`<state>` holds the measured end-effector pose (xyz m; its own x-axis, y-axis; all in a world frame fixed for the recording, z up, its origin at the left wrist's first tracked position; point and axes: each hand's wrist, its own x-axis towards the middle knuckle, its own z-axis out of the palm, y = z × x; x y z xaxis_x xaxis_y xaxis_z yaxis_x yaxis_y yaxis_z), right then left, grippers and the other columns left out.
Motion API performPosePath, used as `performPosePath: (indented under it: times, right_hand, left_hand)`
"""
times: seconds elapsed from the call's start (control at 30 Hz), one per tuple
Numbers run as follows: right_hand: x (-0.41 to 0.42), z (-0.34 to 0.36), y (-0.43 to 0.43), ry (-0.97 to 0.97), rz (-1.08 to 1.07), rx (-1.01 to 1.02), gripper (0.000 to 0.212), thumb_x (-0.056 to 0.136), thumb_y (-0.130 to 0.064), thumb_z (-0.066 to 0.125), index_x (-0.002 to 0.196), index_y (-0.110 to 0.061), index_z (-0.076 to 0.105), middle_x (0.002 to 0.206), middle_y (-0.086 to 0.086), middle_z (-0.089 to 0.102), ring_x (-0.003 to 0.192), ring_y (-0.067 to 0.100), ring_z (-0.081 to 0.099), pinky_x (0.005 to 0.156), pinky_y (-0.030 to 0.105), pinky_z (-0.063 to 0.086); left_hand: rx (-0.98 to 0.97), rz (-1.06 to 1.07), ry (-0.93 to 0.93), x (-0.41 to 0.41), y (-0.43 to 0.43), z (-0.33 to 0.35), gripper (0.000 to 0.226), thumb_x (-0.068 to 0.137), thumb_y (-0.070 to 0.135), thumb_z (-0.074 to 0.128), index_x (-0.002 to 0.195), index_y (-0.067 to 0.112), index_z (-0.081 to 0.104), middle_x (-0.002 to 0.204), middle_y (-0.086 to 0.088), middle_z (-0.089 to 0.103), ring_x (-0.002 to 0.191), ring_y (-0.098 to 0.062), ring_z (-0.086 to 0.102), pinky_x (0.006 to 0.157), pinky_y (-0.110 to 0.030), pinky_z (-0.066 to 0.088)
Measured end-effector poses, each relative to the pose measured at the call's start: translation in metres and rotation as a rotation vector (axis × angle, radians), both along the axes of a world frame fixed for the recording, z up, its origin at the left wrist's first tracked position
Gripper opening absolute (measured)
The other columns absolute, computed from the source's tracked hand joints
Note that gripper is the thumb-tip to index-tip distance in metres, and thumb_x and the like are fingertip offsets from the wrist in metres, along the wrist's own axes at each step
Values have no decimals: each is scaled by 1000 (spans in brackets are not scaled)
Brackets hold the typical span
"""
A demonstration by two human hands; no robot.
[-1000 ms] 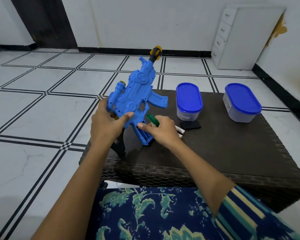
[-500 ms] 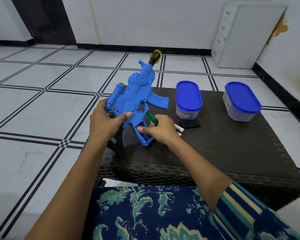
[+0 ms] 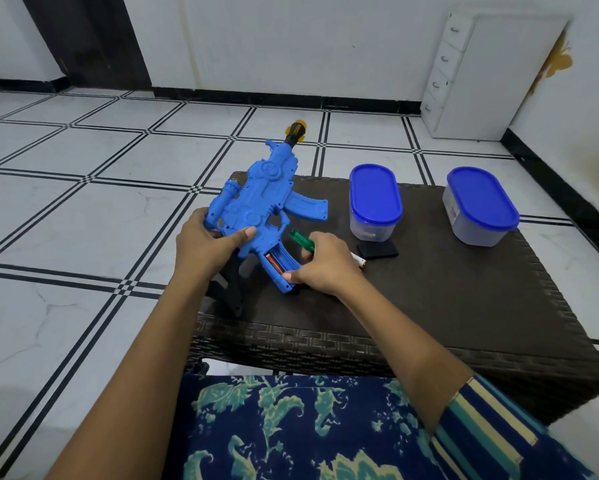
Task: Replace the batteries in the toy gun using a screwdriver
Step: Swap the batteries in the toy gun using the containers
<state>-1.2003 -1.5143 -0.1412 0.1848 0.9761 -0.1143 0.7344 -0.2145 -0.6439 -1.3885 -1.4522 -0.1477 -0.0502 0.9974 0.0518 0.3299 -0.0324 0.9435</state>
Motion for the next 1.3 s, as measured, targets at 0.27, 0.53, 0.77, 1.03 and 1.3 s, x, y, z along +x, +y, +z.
performPosePath:
  times: [0.27,0.53,0.77,1.03,1.3]
  right_hand:
    - [-9,0,-6,-119,239,108,39,82,-21,70,111,-38,50,122,0,62,104,30,60,85,45,53]
    - [-5,-5,-4,-75,264,118,44,83,-20,71,117,-44,57,125,-10,61,111,22,59,90,44,52]
    - [-1,-7,-3,-113,339,149,43,86,-21,68,123,-40,57,106,-8,48,105,17,53,89,46,50]
    - [2,0,-3,-271,449,127,41,90,-26,58,128,-41,50,99,-10,36,107,15,41,84,47,48]
    - [2,1,-5,-215,464,197,19,82,-35,59,98,-30,49,93,-9,41,95,14,39,76,45,48]
  left_hand:
    - [-19,10,-10,1,2,-2,50,68,31,86,105,17,56,91,-4,67,81,-18,66,62,-26,50]
    - [-26,10,-18,2,2,-2,51,67,29,87,106,15,57,89,-1,66,79,-15,66,61,-25,51]
    - [-51,18,-14,1,4,-3,54,67,32,87,110,15,58,95,-3,66,79,-14,65,60,-24,49]
    - [-82,29,-13,1,6,-5,55,66,33,87,108,14,58,94,-3,65,80,-17,65,62,-28,52]
    - [-178,3,-40,6,4,-8,65,49,40,91,102,14,65,96,-8,71,83,-25,71,74,-44,60]
